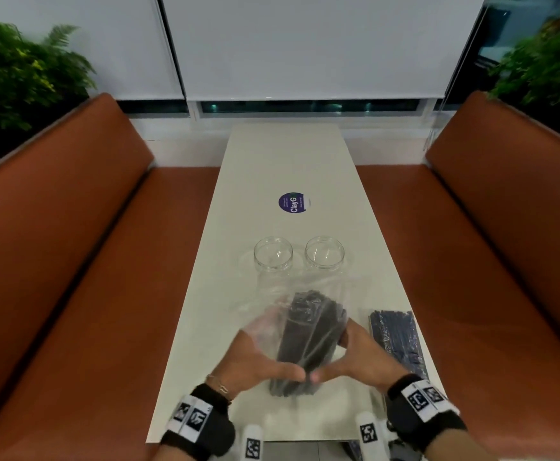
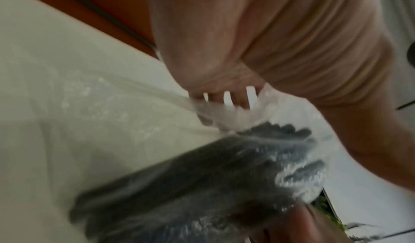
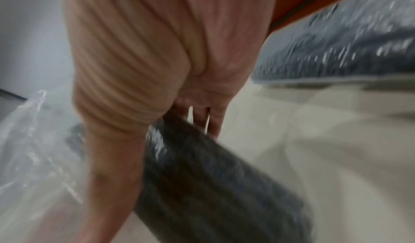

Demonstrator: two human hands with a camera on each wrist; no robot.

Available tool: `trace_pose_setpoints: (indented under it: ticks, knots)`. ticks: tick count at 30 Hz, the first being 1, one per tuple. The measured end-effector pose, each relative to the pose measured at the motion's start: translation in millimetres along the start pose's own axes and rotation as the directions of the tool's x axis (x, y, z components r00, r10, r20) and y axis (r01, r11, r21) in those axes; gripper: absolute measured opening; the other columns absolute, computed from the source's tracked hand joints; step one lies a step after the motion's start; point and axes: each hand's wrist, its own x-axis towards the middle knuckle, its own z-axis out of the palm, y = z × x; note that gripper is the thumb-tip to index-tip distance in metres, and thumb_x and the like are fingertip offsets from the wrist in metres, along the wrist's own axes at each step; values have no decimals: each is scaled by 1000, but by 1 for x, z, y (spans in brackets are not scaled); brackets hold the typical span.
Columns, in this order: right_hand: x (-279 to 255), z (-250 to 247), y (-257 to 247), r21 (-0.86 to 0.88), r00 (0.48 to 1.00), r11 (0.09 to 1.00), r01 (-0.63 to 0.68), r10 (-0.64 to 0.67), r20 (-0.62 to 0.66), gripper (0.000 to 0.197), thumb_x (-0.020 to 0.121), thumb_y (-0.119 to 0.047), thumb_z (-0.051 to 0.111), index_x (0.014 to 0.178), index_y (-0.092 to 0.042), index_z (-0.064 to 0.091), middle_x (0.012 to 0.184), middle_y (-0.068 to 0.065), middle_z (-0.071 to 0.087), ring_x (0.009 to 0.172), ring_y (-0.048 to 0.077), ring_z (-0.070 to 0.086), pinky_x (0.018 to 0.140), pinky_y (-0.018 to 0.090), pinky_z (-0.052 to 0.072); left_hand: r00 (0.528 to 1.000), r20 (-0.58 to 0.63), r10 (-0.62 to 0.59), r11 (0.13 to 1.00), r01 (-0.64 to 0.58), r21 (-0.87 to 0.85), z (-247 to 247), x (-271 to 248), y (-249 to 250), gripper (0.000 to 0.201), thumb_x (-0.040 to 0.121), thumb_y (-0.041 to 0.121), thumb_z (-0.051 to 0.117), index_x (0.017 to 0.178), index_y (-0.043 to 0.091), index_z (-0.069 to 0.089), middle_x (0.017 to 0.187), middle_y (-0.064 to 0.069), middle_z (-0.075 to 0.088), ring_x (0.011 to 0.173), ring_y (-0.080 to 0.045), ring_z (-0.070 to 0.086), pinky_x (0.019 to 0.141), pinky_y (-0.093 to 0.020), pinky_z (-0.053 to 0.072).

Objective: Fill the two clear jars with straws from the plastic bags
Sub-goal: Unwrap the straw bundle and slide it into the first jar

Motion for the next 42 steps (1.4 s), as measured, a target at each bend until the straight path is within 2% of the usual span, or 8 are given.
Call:
trace_pose_setpoints:
  ticks: [4, 9, 14, 22, 30, 33, 38, 42]
  knots:
    - [20, 23, 7, 108, 986, 985, 133, -121, -113, 71, 67, -2, 96, 130, -17, 66, 118, 2, 81, 114, 20, 77, 95, 41, 64, 989, -129, -75, 988, 57, -141, 37, 17, -18, 92, 48, 16, 107, 128, 27, 62, 119, 5, 78, 115, -14, 73, 96, -30, 60]
    - [36, 31, 12, 127, 937, 959, 252, -209, -280, 45, 82, -31, 88, 123, -21, 70, 117, 8, 78, 113, 32, 74, 94, 61, 61, 972, -232, -19, 993, -8, -117, 54, 33, -7, 77, 53, 19, 106, 122, 28, 72, 112, 9, 81, 109, -11, 76, 92, -26, 61]
    - [49, 25, 9, 79, 908, 950, 303, -263, -325, 48, 80, -15, 88, 124, -21, 69, 114, 2, 80, 109, 21, 77, 89, 41, 66, 945, -309, 110, 981, -153, -119, 49, 52, -6, 104, 50, 9, 106, 139, 25, 54, 130, 5, 72, 124, -10, 68, 104, -27, 56]
    - [42, 58, 81, 185, 944, 975, 121, -56, -325, 52, 73, -19, 90, 117, 2, 72, 105, 6, 82, 95, 17, 79, 77, 31, 64, 915, -380, -138, 976, 61, -207, 88, 50, -71, 87, 46, 13, 107, 119, 31, 62, 110, 7, 80, 104, -10, 77, 95, -34, 63]
    - [16, 35, 29, -52, 991, 997, 60, -66, -120, 58, 52, -17, 102, 102, -27, 74, 98, -2, 81, 92, 7, 79, 80, 41, 67, 908, -354, -224, 933, 95, -346, 90, 49, -79, 55, 58, -11, 98, 102, 12, 75, 78, 15, 83, 73, 0, 79, 63, -10, 58]
    - [-2, 22, 10, 132, 999, 990, -40, 38, 15, 88, 57, -25, 105, 130, -36, 57, 124, -6, 77, 114, 4, 72, 100, 33, 61, 904, -385, -186, 932, 38, -361, 95, 50, -86, 56, 57, 3, 102, 107, 13, 78, 91, -4, 84, 86, -18, 82, 80, -37, 65]
    - [3, 33, -20, 442, 966, 896, -52, 158, -206, 75, 64, -74, 85, 127, -38, 66, 120, -16, 79, 110, 2, 74, 94, 26, 53, 898, -423, -120, 974, 23, -227, 97, 49, -83, 68, 62, 1, 98, 121, 11, 64, 103, -1, 84, 96, -17, 81, 89, -42, 65]
    - [12, 40, -31, 401, 917, 912, -84, 228, -327, 57, 65, -62, 83, 113, -32, 74, 107, -11, 81, 103, 10, 76, 92, 33, 60, 884, -453, -119, 982, 37, -185, 100, 53, -92, 66, 63, -3, 93, 117, 16, 61, 101, 5, 83, 96, -13, 80, 90, -35, 64]
